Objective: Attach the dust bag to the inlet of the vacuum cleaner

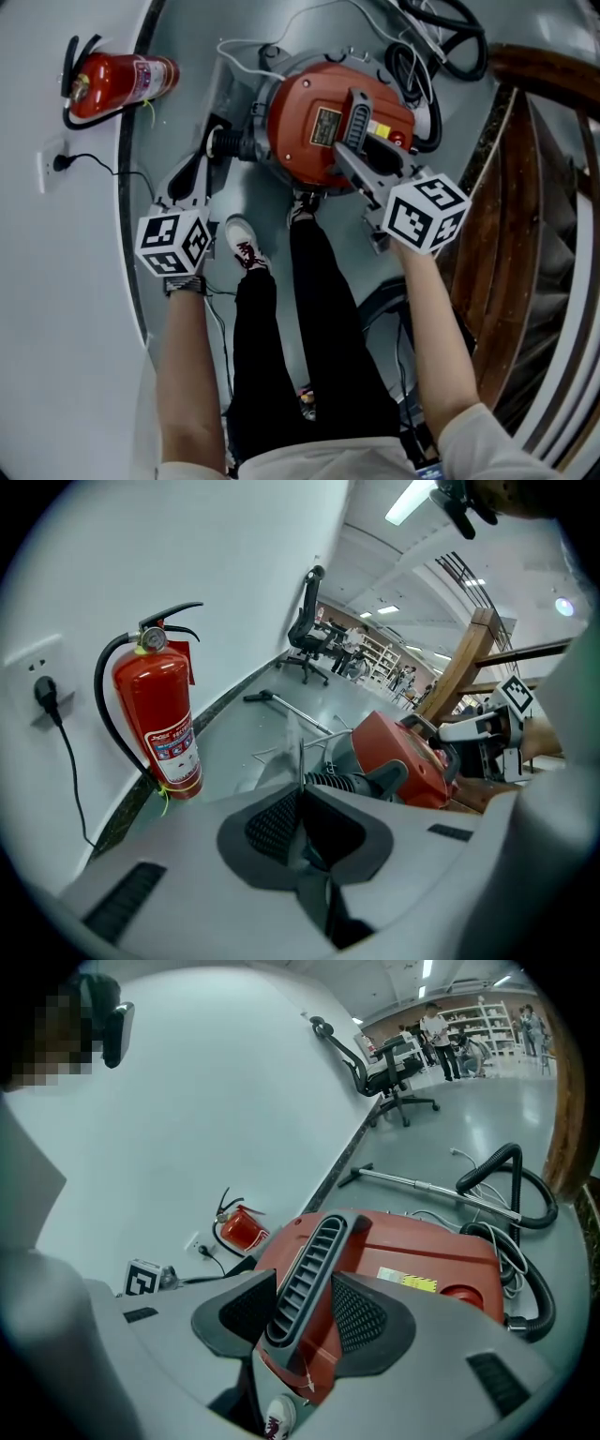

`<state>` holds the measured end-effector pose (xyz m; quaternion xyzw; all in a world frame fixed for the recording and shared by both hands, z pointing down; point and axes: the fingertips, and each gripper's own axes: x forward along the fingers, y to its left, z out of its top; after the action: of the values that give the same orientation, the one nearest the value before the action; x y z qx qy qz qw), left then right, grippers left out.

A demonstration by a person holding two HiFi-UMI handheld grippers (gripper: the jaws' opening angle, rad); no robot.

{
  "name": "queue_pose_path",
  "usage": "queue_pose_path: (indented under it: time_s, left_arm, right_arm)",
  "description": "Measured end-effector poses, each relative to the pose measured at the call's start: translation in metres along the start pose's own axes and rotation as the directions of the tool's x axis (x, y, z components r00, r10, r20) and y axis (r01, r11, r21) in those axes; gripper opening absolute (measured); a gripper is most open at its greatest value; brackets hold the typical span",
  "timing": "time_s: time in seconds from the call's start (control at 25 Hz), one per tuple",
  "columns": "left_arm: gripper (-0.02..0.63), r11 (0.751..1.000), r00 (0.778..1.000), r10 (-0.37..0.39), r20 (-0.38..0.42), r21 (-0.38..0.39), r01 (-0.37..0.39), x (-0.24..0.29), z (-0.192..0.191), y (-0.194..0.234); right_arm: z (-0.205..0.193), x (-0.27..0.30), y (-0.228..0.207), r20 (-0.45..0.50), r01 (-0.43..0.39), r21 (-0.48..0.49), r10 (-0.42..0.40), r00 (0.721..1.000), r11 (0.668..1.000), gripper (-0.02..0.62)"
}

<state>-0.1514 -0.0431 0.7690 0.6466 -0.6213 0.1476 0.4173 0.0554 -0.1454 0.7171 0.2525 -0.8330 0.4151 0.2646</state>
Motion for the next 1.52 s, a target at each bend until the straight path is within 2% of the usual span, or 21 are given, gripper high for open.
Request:
queue_pose_path:
  time_s: [0.28, 0.52, 0.72, 0.8, 1.0, 1.52]
  left_arm:
    - [0.017, 0.998, 0.998, -0.067, -0.015, 0.016, 0.068, -0.002, -0.003, -0.006]
    - [0.017, 0.99, 0.995, -0.085, -0.048, 0.11, 0.09, -0.001, -0.002, -0.013]
    - [0.017, 0.987, 0.994, -0.097, -0.059, 0.123, 0.104, 0.001, 0.001, -0.017]
    - [0.015, 0.985, 0.993, -0.099, -0.067, 0.134, 0.107, 0.001, 0.001, -0.018]
    - [0.015, 0.972, 0.988, -0.125, -0.092, 0.19, 0.141, 0.001, 0.001, -0.024]
    - [0.017, 0.938, 0.975, -0.176, -0.138, 0.277, 0.209, 0.001, -0.001, -0.03]
  right_arm:
    - [0.002, 0.001, 0.0, 0.042, -0.01, -0.016, 0.011, 0.999, 1.0, 0.199]
    - [0.0, 0.004, -0.001, 0.039, -0.025, 0.029, 0.024, 0.999, 0.999, 0.206]
    - [-0.003, 0.011, 0.003, 0.002, 0.009, -0.058, -0.009, 1.0, 0.998, 0.216]
    - [-0.004, 0.012, 0.004, 0.019, 0.025, -0.067, -0.024, 1.0, 0.997, 0.218]
    - [-0.004, 0.011, 0.003, 0.05, 0.04, -0.047, -0.037, 0.998, 0.998, 0.218]
    - [-0.004, 0.01, 0.003, 0.083, 0.041, -0.038, -0.038, 0.996, 0.998, 0.218]
